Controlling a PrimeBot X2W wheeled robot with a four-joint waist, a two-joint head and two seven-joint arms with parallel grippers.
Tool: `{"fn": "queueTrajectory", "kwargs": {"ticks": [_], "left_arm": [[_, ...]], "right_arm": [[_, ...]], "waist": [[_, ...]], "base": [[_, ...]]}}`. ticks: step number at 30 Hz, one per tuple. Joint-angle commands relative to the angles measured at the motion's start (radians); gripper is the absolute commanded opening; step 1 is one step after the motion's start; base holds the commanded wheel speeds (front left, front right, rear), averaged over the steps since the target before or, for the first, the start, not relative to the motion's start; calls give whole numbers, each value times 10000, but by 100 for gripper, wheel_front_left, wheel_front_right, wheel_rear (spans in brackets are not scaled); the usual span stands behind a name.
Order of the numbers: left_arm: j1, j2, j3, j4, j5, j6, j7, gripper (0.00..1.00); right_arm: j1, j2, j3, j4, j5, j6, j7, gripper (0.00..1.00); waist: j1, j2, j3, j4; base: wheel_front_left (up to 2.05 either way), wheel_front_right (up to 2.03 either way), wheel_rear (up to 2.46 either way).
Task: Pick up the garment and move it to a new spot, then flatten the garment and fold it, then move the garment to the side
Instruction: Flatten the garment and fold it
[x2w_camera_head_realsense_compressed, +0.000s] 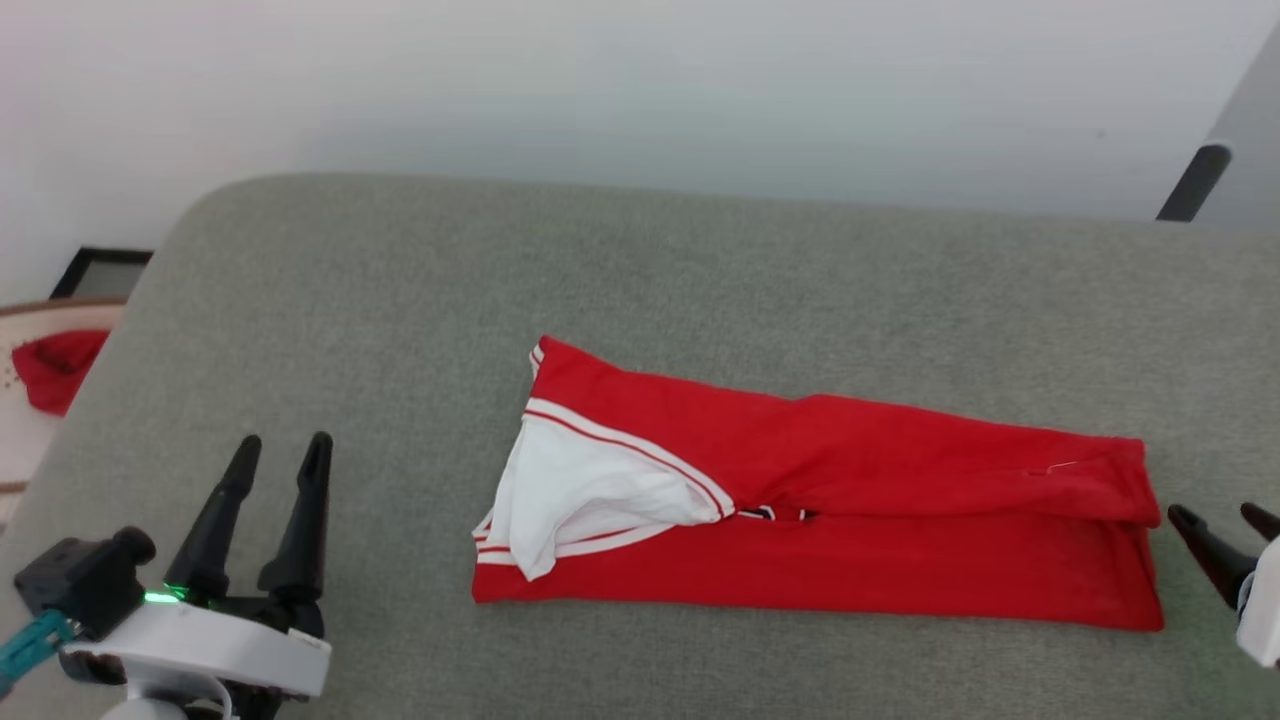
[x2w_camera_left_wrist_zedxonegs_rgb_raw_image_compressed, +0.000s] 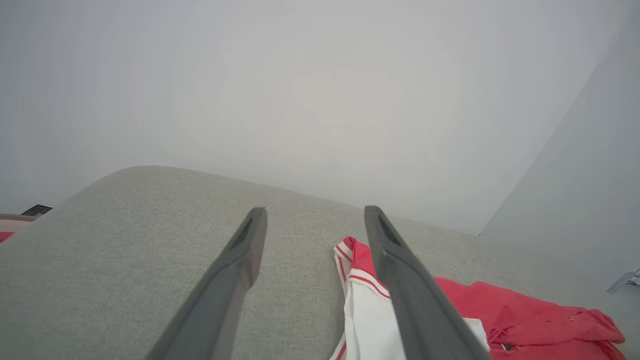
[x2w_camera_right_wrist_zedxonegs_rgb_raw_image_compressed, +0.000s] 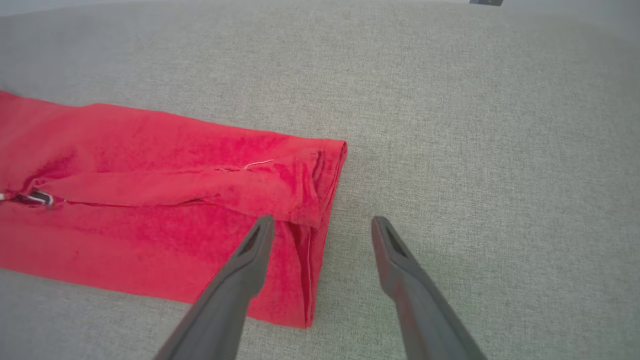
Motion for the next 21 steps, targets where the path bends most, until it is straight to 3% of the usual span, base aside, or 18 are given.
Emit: {"fn": "queueTrajectory", "kwargs": {"ticks": [1, 6, 12, 21], "left_arm": [[97, -175, 168, 18, 188, -115, -30, 100], [55, -929, 753, 173, 639, -546, -18, 100], [-284, -1546, 1001, 299, 1025, -744, -19, 100], [-781, -1838, 735, 274, 940, -774, -17, 100]], "right_arm": [[-205, -53, -17, 73, 33, -8, 84, 100], [-660, -177, 47, 511, 23, -8, 560, 100], [-1147, -22, 234, 889, 121, -8, 1230, 100], [-1687, 465, 612, 2227, -49, -9, 1881, 100]], "waist": [[0, 0, 405, 243], [0, 0, 983, 518], [0, 0, 1626, 769], [0, 0, 2139, 1016]], "base": [[0, 0, 0], [0, 0, 0], [0, 0, 0], [0, 0, 0]]}}
